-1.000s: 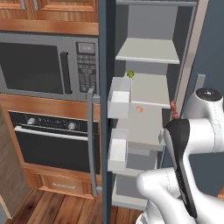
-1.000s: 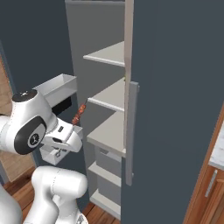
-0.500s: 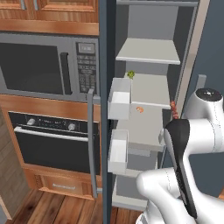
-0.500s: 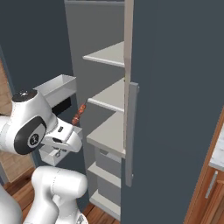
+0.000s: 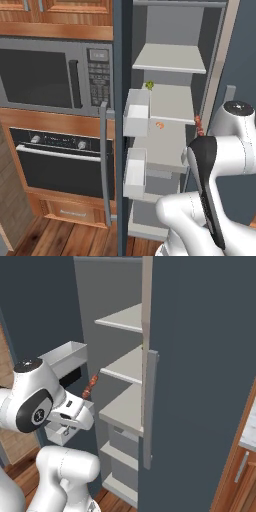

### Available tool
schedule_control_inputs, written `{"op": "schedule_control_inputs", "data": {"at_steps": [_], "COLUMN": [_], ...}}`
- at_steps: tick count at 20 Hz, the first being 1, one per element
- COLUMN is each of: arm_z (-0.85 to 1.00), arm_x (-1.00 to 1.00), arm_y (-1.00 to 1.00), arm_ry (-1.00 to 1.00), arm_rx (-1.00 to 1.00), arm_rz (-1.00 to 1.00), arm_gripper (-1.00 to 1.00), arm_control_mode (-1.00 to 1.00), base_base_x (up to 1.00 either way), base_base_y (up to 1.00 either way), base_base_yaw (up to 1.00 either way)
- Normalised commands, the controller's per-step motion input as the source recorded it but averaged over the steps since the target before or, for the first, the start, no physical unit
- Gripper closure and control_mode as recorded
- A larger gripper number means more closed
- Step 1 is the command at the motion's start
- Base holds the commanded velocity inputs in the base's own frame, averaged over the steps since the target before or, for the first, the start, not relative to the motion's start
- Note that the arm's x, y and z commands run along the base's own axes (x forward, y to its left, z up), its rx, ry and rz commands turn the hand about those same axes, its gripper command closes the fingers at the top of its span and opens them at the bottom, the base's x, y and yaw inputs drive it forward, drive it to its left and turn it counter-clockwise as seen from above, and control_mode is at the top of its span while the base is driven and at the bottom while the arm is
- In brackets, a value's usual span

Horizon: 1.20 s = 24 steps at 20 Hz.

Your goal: Store the kebab skewer in the freezer for long-term storage. Close the freezer door after placing the cooked food.

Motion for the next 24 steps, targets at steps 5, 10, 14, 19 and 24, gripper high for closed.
{"op": "schedule_control_inputs", "data": {"at_steps": [5,10,14,19,24], "arm_z": [0.00,0.00,0.00,-0.01,-0.03], "arm_x": [0.09,0.24,0.33,0.43,0.38], "arm_y": [0.05,0.02,0.00,0.00,0.00], "arm_ry": [-0.07,-0.11,-0.03,-0.01,-0.14], "arm_rx": [0.00,0.01,0.06,0.04,0.00], "arm_rz": [-0.01,-0.03,-0.06,-0.09,-0.10], "arm_gripper": [1.00,1.00,1.00,1.00,1.00], "arm_control_mode": [-1.00,-1.00,-1.00,-1.00,-1.00], "base_base_x": [0.03,0.00,0.00,0.00,0.00], "base_base_y": [0.03,0.00,0.00,0.00,0.00], "base_base_yaw": [0.00,0.00,0.00,0.00,0.00]}}
